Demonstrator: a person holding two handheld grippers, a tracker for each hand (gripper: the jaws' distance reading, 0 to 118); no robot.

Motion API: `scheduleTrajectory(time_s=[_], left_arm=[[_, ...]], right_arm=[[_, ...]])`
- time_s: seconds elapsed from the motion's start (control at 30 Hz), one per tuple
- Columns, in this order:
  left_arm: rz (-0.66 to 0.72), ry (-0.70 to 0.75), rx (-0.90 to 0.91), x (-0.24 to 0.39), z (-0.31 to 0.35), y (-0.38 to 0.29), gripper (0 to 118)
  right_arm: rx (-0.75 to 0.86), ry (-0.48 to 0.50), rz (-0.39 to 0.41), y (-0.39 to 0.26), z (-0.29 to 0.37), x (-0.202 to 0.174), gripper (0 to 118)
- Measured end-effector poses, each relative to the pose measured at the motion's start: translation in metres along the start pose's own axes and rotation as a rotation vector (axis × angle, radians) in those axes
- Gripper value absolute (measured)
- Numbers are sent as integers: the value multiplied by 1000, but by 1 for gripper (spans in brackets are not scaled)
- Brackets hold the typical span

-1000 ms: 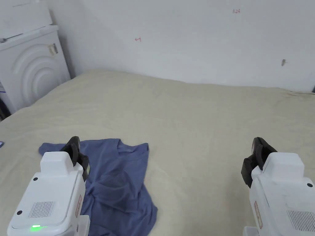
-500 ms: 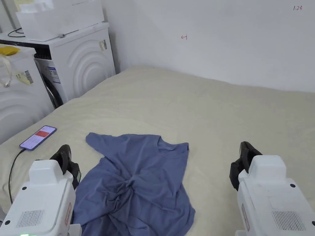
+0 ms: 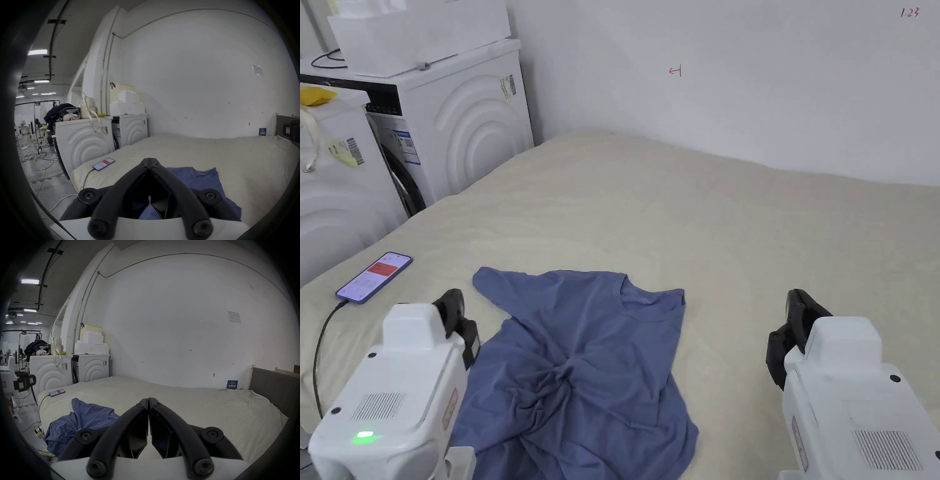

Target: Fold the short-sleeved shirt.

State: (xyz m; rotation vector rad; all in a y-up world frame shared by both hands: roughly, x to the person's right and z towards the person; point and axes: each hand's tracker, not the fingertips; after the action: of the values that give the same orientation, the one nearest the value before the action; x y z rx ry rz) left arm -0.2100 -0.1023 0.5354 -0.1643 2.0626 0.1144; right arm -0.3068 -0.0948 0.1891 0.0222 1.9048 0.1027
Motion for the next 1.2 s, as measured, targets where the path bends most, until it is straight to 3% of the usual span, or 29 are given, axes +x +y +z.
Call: scheduleTrajectory(time_s=[0.27,0.57,0.63,0.7,0.73,0.77,0.8,0.83,0.87,1.2], left_arm=[[123,-132,-300,19,-90,-4,0],[143,-239,-716,44,-182,-46,3],[136,-258,-801,51,-198,-55,13],[133,-269,-860,59,-208,-64,32],[127,-272,-892,63,-213,-67,47],[136,-244,-880,66,-217,-70,76],[134,-227,-902,67,-221,-75,95],[138,-228,-925,70,-225,-77,108],[141,-226,-949,72,-229,-81,114],[72,-182,-1087,93,-242,-107,111]], right_arm=[[-33,-29,5,-8,-11,11,0],[-89,-54,14,-23,-27,23,0],[-102,-63,6,-26,-28,27,0],[-112,-71,-2,-29,-28,31,0],[-117,-75,-2,-30,-29,33,0],[-124,-79,0,-32,-29,34,0],[-128,-82,0,-33,-29,36,0],[-133,-84,1,-34,-29,38,0],[-138,-86,3,-36,-28,39,0],[-174,-106,9,-45,-24,52,0]])
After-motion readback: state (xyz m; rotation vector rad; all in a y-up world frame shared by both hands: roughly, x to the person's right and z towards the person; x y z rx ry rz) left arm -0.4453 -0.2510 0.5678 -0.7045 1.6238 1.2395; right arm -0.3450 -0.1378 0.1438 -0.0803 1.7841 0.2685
